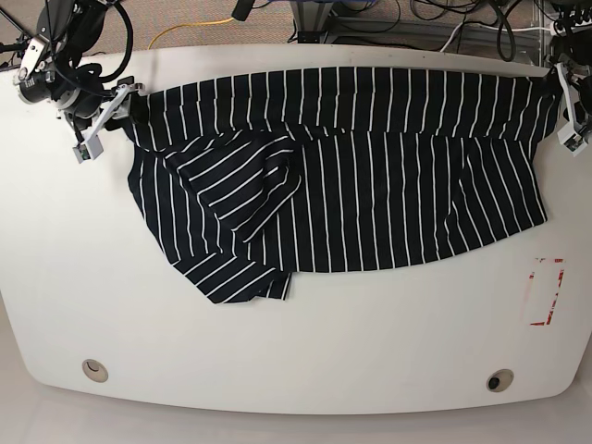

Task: Fold the T-shirt properly
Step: 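Lower the folded edge onto the shirt with both grippers, then hold the folded edge with both grippers and adjust it taut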

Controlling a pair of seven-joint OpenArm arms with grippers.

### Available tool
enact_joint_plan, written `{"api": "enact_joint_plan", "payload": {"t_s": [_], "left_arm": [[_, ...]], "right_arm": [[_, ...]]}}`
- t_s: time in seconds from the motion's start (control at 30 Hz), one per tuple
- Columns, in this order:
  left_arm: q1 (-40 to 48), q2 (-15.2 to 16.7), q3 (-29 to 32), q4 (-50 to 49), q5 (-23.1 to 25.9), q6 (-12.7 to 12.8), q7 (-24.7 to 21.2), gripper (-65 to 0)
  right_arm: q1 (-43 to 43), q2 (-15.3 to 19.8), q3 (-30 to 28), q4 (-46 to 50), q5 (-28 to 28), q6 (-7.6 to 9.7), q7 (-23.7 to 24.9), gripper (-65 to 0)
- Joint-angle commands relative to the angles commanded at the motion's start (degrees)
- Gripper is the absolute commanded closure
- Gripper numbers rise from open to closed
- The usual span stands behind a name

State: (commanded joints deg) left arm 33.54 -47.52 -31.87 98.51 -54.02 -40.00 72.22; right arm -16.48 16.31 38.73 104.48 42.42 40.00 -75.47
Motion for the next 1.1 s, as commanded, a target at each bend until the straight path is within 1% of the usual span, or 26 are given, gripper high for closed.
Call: {"api": "enact_joint_plan", "payload": {"t_s": [0.13, 0.23, 0.37, 0.43, 0.5, 0.57, 0.63, 0.67, 0.77, 0.8, 0.87, 0.93, 1.03, 1.07, 1.1], "left_arm": [[-0.35, -2.81, 1.85, -10.55, -8.79, 0.0, 0.09, -37.9], [-1.93, -3.16, 2.46, -16.0, -12.84, 0.0, 0.09, -37.9], [-2.37, -3.08, 2.9, -15.56, -15.56, 0.0, 0.09, -37.9], [-2.46, -2.73, 2.9, -13.89, -17.67, 0.0, 0.09, -37.9], [-2.46, -1.67, 2.81, -13.01, -20.66, 0.0, 0.44, -37.9], [-2.46, -0.79, 2.81, -12.57, -25.67, 0.0, 2.37, -37.9], [-2.55, 0.26, 2.81, -12.57, -29.1, 0.0, 3.34, -37.9], [-2.55, 1.32, 2.81, -12.57, -30.98, 0.0, 3.6, -37.9], [-2.55, 4.04, 2.9, -12.57, -30.98, 0.0, 3.69, -37.9], [-2.55, 5.45, 2.99, -12.57, -30.98, 0.0, 3.69, -37.9], [-2.55, 6.77, 2.99, -12.48, -30.98, 0.0, 3.96, -37.9], [-2.55, 6.86, 2.73, -12.4, -30.98, 0.0, 4.84, -37.9], [-2.2, 6.77, 2.55, -10.64, -30.95, 0.0, 4.92, -37.9], [-2.2, 6.68, 2.55, -9.32, -29.54, 0.0, 4.92, -37.9], [-2.2, 6.68, 2.37, -6.86, -26.2, 0.0, 4.92, -37.8]], "right_arm": [[0.0, 0.0, 0.0, 0.0, 0.0, 0.0, 0.0, -33.6], [0.0, 0.0, 0.0, 0.0, 0.0, 0.0, 0.0, -33.6], [0.0, 0.0, -0.35, 0.0, 0.0, 0.0, 0.0, -33.6], [0.0, 0.0, -0.44, 0.0, 0.0, 0.0, 0.0, -33.6], [0.09, 0.0, -0.44, 0.0, 0.0, 0.0, 0.0, -33.6], [0.26, 0.0, -0.53, 0.0, 0.0, 0.0, 0.0, -33.6], [0.35, 0.0, -0.53, 0.0, 0.0, 0.0, 0.0, -33.6], [0.44, 0.0, -0.53, 0.0, 0.0, 0.0, 0.0, -33.6], [0.53, 0.09, -0.44, 0.0, -0.09, 0.0, 0.0, -33.6], [0.62, 0.09, -0.44, 0.0, -0.09, 0.0, 0.0, -33.8], [0.62, 0.09, -0.44, 0.0, -0.09, 0.0, 0.0, -33.8], [0.62, 0.09, -0.53, 0.0, -0.09, 0.0, 0.0, -33.8], [0.62, 0.09, -0.53, 0.0, -0.09, 0.0, 0.0, -33.8], [0.62, 0.09, -0.53, 0.0, -0.09, 0.0, 0.0, -33.8], [0.53, 0.09, -0.53, 0.0, -0.09, 0.0, 0.0, -33.8]]}}
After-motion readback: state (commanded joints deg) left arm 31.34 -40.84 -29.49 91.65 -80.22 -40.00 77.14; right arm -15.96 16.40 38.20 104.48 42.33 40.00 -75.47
